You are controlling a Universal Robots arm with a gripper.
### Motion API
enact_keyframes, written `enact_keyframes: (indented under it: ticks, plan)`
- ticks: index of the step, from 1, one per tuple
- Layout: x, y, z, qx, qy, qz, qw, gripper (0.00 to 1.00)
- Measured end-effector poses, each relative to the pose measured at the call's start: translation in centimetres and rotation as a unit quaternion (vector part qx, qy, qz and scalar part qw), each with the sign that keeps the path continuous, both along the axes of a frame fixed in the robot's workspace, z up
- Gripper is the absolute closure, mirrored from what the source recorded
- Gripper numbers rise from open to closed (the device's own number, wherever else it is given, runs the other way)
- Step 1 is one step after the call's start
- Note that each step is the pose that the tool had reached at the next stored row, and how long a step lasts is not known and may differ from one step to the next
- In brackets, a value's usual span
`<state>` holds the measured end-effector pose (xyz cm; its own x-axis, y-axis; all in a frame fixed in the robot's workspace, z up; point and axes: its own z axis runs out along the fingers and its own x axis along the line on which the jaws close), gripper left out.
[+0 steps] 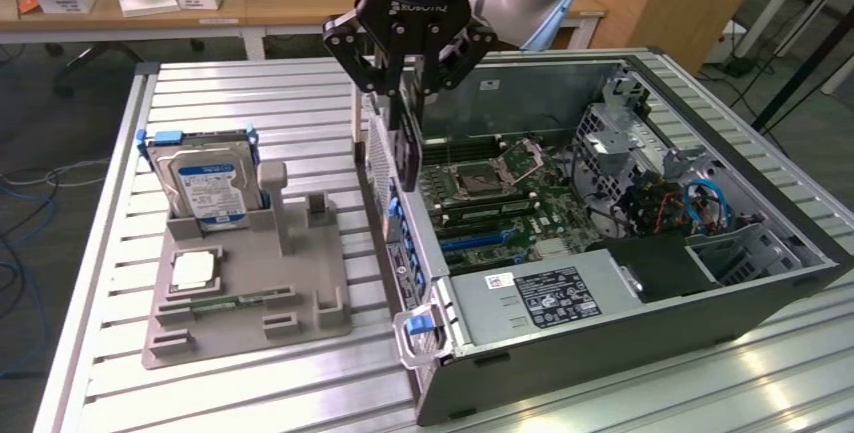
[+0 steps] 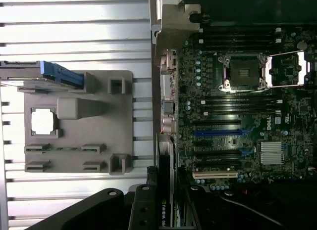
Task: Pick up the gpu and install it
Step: 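Pick up the gpu and move the gpu toward the slot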
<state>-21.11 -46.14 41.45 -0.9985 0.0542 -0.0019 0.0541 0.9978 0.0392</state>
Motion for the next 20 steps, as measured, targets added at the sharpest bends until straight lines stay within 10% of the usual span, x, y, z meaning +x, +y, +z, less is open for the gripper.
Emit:
enact_keyframes:
  ticks: [20]
  plan:
    - [2.1, 0.00, 0.00, 0.0000, 0.0000, 0.000, 1.0000, 0.74]
